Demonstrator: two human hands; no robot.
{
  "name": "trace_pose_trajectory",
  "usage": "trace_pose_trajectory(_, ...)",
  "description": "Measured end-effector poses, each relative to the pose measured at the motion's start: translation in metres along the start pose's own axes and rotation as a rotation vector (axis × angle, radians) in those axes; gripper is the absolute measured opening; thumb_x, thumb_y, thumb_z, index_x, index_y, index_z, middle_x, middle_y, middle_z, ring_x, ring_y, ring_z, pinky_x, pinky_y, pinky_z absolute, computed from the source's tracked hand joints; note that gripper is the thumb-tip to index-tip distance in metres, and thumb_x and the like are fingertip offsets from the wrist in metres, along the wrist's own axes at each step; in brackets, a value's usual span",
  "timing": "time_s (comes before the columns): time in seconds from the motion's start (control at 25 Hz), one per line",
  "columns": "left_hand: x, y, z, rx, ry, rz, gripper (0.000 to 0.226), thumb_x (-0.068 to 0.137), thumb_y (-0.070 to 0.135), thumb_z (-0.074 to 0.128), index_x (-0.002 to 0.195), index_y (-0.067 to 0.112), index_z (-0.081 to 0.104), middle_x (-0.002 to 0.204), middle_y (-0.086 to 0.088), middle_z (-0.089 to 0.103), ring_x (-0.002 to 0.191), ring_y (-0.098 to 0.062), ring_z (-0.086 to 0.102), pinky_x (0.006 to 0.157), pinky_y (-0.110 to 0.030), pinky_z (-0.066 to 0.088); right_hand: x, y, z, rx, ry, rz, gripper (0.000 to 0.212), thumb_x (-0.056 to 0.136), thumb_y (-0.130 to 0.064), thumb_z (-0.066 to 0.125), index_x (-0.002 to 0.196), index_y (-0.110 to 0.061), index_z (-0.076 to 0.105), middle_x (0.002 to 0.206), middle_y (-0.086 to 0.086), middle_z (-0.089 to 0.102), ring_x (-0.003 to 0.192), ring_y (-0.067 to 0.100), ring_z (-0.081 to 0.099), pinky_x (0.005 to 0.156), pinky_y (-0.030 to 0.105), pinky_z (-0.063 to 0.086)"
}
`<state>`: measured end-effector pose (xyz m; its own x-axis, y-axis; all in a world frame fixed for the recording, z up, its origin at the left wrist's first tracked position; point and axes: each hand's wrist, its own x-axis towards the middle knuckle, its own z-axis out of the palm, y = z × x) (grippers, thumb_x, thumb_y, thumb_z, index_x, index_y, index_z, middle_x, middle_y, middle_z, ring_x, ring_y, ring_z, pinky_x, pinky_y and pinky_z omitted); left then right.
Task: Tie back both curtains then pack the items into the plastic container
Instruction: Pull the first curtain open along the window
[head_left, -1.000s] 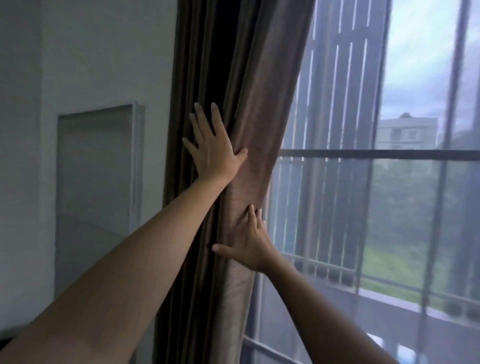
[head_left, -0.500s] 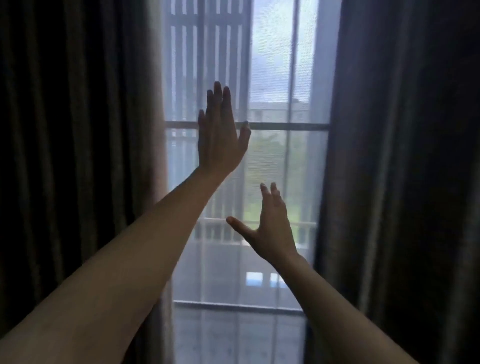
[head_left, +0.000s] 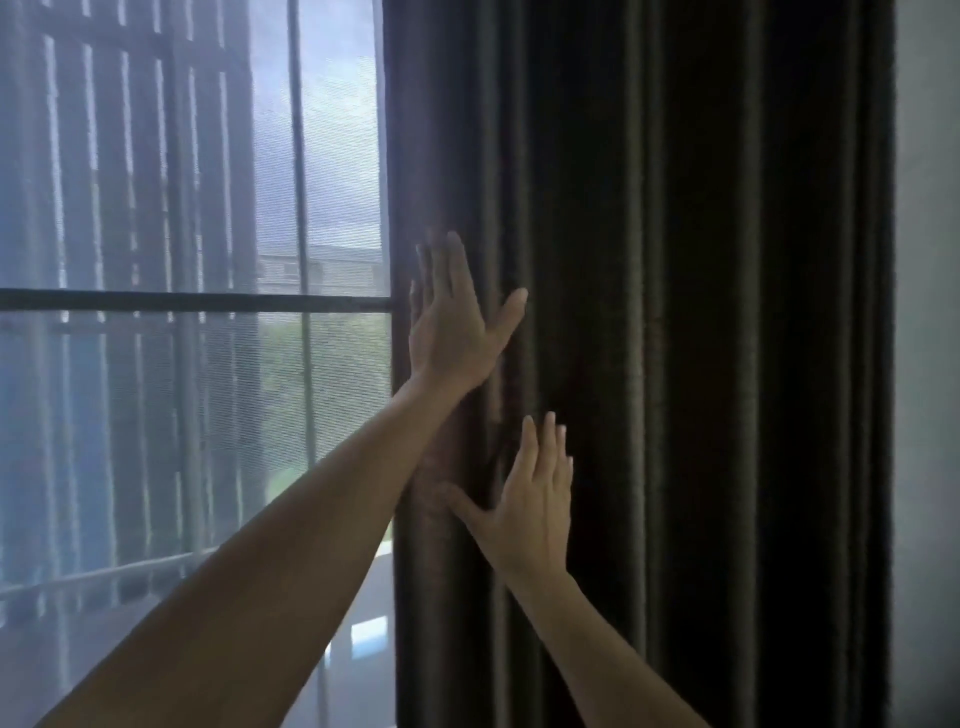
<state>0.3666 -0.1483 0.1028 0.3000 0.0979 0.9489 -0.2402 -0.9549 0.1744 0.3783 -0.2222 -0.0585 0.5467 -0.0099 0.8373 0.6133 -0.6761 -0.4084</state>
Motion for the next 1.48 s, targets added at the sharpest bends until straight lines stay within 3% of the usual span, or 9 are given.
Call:
trace_pose_trajectory(0.16,0.036,-0.005,0.041,-0.080,-0.065,-0.060,0.102,0.081,0.070,0.045,0.149,0.013,-0.006,0.159,-0.008,-0.006,0.146,-0.025,-0.004,0.114,-0.049,0.005,0.032,0.016,0.015,0.111,0.005,0.087,0.127,0.061,-0.080,0.057,0.148,-0.017,-0.012,0.159,0.004,-0.009,0.144,0.016,-0.014,0.115,0.032,-0.009)
trace_pose_trajectory(0.32,0.056,0.013,0.093,-0.258,-0.138,0.004,0.090,0.090,0.048,0.049,0.149,0.011,-0.008,0.159,-0.008,-0.005,0.146,-0.026,0.000,0.114,-0.053,0.011,0.062,0.035,0.028,0.083,0.121,0.176,0.134,0.059,-0.074,0.065,0.143,-0.020,-0.024,0.158,0.005,-0.012,0.144,0.015,-0.016,0.114,0.031,-0.010)
trace_pose_trajectory(0.44,0.070,0.043,0.131,-0.298,-0.140,0.059,0.075,0.097,0.040,0.035,0.148,0.007,-0.008,0.158,-0.013,-0.005,0.146,-0.027,-0.002,0.115,-0.051,0.007,0.087,0.068,0.025,-0.038,0.296,0.193,0.137,0.056,-0.067,0.073,0.144,-0.021,-0.021,0.158,0.013,-0.005,0.143,0.019,-0.012,0.115,0.035,-0.003)
trace_pose_trajectory(0.68,0.110,0.100,0.216,-0.257,-0.167,0.124,0.069,0.099,0.041,0.023,0.147,0.003,-0.009,0.156,-0.021,-0.007,0.145,-0.033,-0.002,0.115,-0.048,0.004,0.146,0.155,0.001,-0.196,0.395,0.237,0.136,0.058,-0.056,0.078,0.144,-0.015,-0.018,0.157,0.016,-0.006,0.145,0.025,-0.009,0.113,0.035,-0.008)
trace_pose_trajectory(0.84,0.129,0.143,0.285,-0.327,-0.262,0.164,0.066,0.100,0.041,0.017,0.147,0.007,-0.012,0.157,-0.017,-0.010,0.145,-0.030,-0.006,0.116,-0.042,0.000,0.176,0.221,-0.011,-0.313,0.471,0.271,0.141,0.047,-0.053,0.085,0.147,-0.011,-0.004,0.155,0.023,0.014,0.143,0.032,0.012,0.111,0.038,0.009)
trace_pose_trajectory(1.0,0.139,0.201,0.352,-0.460,-0.280,0.158,0.065,0.100,0.042,0.016,0.147,0.010,-0.016,0.156,-0.015,-0.016,0.145,-0.026,-0.010,0.117,-0.038,-0.002,0.213,0.307,-0.036,-0.380,0.483,0.261,0.141,0.047,-0.051,0.086,0.146,-0.010,-0.004,0.154,0.024,0.014,0.143,0.034,0.015,0.112,0.040,0.010)
trace_pose_trajectory(1.16,0.147,0.240,0.403,-0.467,-0.294,0.215,0.090,0.087,0.070,0.017,0.145,0.013,-0.022,0.155,-0.013,-0.020,0.145,-0.024,-0.014,0.115,-0.037,-0.008,0.243,0.374,-0.052,-0.435,0.469,0.260,0.143,0.034,-0.048,0.091,0.144,-0.002,0.012,0.146,0.026,0.035,0.134,0.037,0.037,0.107,0.045,0.029)
trace_pose_trajectory(1.28,0.146,0.266,0.449,-0.273,-0.237,0.254,0.108,0.075,0.082,0.023,0.144,0.015,-0.025,0.156,-0.014,-0.018,0.145,-0.024,-0.010,0.107,-0.043,-0.019,0.259,0.421,-0.060,-0.459,0.420,0.281,0.144,0.034,-0.051,0.089,0.145,-0.002,0.013,0.145,0.025,0.038,0.134,0.036,0.039,0.106,0.044,0.032)
trace_pose_trajectory(1.48,0.155,0.288,0.507,-0.178,-0.149,0.276,0.091,0.074,0.084,0.014,0.144,0.037,-0.021,0.157,-0.004,-0.015,0.146,-0.019,-0.006,0.099,-0.070,-0.015,0.288,0.479,-0.068,-0.480,0.395,0.297,0.144,0.030,-0.052,0.089,0.143,-0.001,0.017,0.142,0.023,0.043,0.131,0.035,0.043,0.103,0.046,0.038)
